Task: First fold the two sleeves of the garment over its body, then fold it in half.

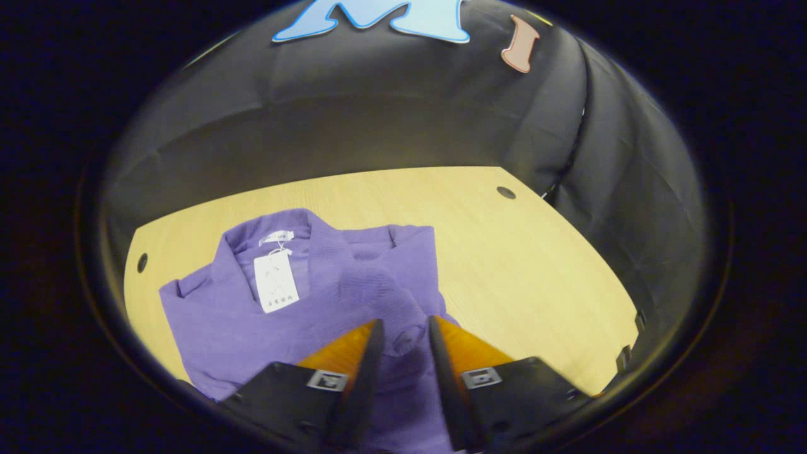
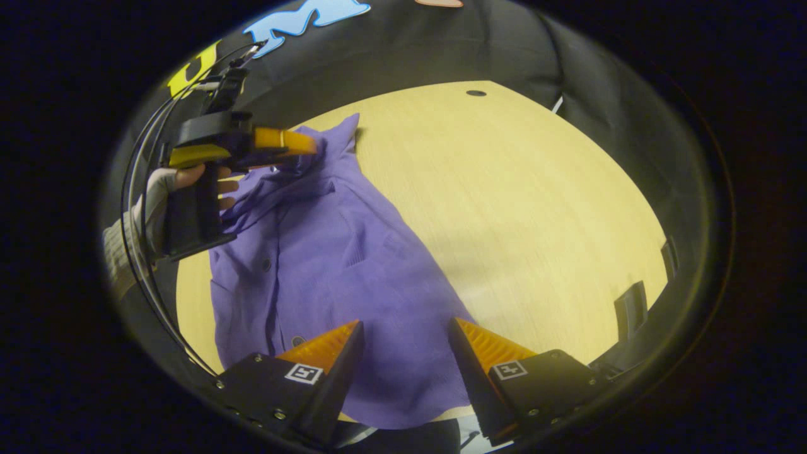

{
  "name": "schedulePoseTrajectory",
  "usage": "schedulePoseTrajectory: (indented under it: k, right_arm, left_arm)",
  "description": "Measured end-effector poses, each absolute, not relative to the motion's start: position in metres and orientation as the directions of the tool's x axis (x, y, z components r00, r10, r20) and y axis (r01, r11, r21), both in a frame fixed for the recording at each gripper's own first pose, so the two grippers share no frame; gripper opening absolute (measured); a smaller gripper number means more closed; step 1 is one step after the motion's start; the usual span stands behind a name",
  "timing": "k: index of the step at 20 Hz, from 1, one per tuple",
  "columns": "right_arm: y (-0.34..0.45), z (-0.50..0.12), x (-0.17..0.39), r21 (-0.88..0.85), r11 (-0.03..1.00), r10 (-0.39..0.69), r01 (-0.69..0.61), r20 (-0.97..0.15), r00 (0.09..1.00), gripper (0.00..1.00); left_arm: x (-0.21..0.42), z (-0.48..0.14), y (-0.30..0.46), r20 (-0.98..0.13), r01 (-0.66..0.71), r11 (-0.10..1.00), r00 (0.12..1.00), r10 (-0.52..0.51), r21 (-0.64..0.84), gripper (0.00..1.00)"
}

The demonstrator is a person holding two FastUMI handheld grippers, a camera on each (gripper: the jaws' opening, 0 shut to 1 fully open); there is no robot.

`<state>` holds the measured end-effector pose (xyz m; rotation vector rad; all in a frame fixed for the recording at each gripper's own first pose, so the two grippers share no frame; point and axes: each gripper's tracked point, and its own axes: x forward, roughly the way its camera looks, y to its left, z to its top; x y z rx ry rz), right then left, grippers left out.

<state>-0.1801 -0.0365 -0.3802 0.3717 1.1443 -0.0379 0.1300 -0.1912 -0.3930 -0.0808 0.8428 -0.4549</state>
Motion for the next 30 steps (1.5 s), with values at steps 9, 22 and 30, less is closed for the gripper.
schedulePoseTrajectory:
  k: [9,22,30]
  right_arm:
    - [-0.026,-0.399,-0.189,0.258,0.952,0.187,0.162,-0.914,0.36,0.86]
    - [-0.023,-0.415,-0.198,0.093,0.995,0.095,-0.021,-0.964,0.249,0.82]
    - [-0.022,-0.415,-0.198,0.093,0.995,0.095,-0.017,-0.968,0.232,0.86]
  left_arm:
    - [0.08,-0.384,-0.141,-0.736,0.29,0.927,0.568,-0.367,-0.239,0.94]
    - [-0.072,-0.415,-0.041,-0.831,0.165,0.969,0.5,-0.241,-0.182,0.93]
    - [-0.157,-0.429,-0.012,-0.889,0.143,0.978,0.413,-0.197,-0.15,0.93]
